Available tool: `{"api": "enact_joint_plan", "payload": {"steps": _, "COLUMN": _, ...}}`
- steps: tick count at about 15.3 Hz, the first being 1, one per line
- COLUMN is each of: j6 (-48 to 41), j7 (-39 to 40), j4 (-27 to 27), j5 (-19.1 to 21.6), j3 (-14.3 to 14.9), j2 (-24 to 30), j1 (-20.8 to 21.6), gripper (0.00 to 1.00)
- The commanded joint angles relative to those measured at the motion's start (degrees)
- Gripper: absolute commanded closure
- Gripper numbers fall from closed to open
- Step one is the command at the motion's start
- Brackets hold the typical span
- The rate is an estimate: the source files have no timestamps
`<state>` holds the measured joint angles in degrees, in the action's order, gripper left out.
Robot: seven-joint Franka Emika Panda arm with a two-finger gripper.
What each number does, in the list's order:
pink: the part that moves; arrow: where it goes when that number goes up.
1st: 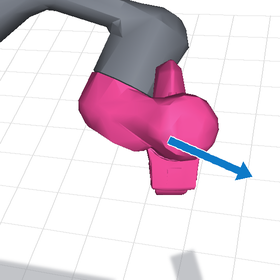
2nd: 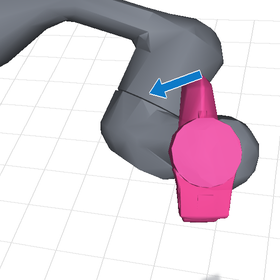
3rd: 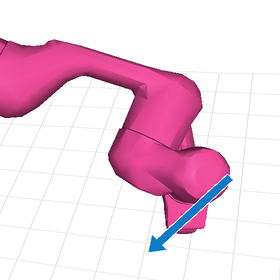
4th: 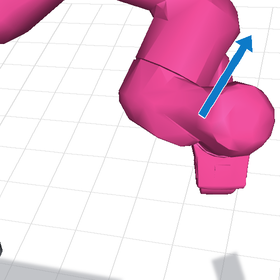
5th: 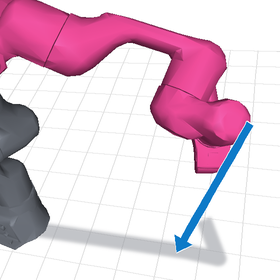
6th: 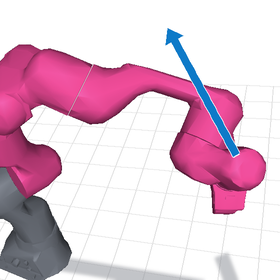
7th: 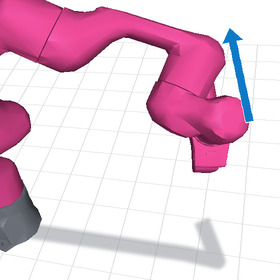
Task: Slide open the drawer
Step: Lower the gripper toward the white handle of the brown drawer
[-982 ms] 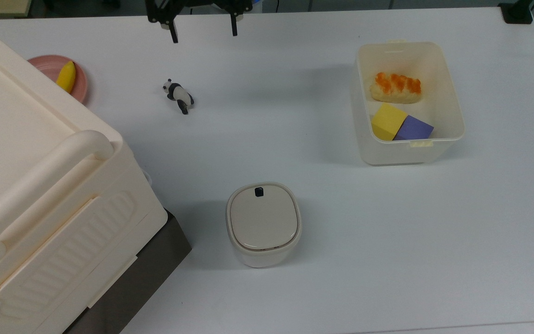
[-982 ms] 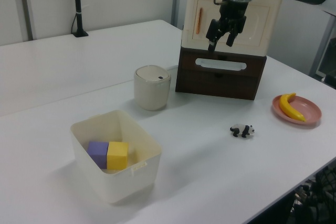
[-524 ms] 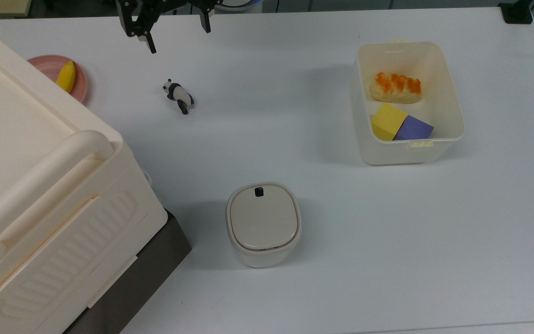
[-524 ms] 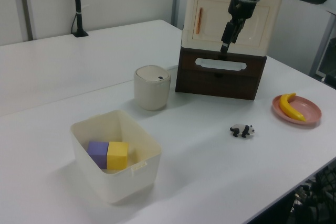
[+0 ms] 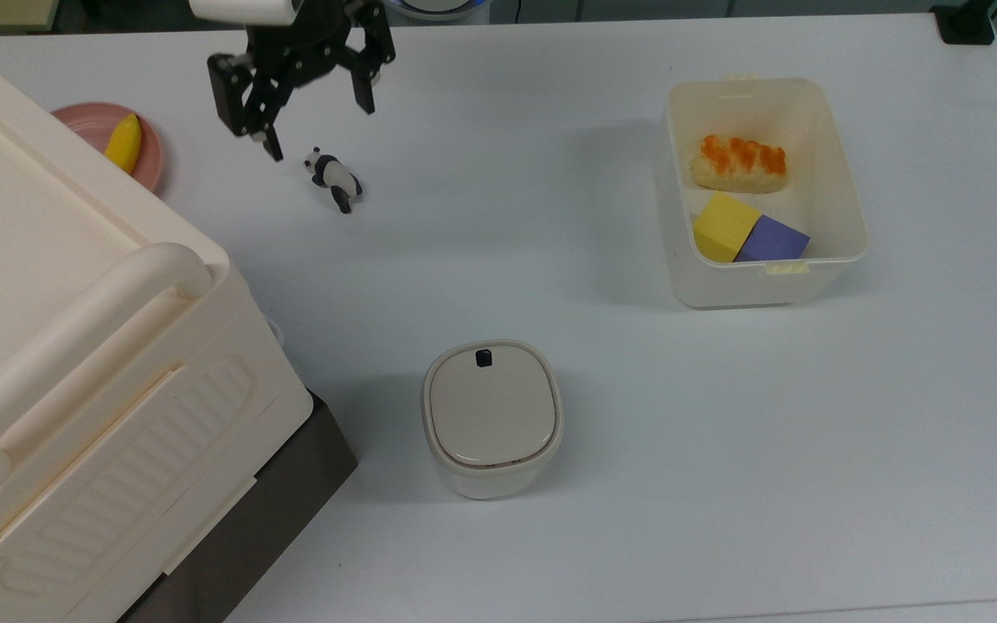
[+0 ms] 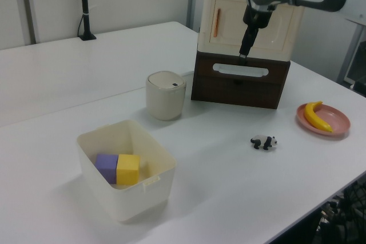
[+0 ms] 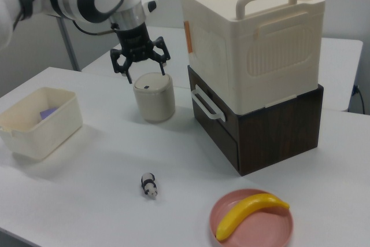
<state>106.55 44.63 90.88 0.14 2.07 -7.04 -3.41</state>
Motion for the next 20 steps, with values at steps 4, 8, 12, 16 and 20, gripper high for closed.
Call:
{"api": "enact_joint_plan", "payload": {"steps": 4, "j6": 3.57, "j7": 2.39, "j4": 0.35, "j5": -3.91, "j3": 0.12, "j2": -2.79, "j1": -0.37, "gripper": 0.00}}
{"api": "enact_joint_plan", "payload": {"steps": 8, "j6": 7.88, "j7": 2.48, "j4": 0.35, "j5": -4.09, "j3": 0.12, "j2": -5.34, "j1": -1.86, "gripper": 0.00}}
{"api": "enact_joint_plan", "payload": {"steps": 12, "j6": 8.85, "j7": 4.67, "j4": 0.09, "j5": -6.11, "j3": 0.12, "j2": -7.81, "j1": -2.83, "gripper": 0.00}}
{"api": "enact_joint_plan", "payload": {"steps": 16, "j6": 10.95, "j7": 5.12, "j4": -0.08, "j5": -6.55, "j3": 0.12, "j2": -9.30, "j1": -3.10, "gripper": 0.00}}
{"api": "enact_joint_plan", "payload": {"steps": 20, "j6": 12.80, "j7": 5.73, "j4": -1.31, "j5": -6.55, "j3": 0.12, "j2": -10.79, "j1": -3.36, "gripper": 0.00}}
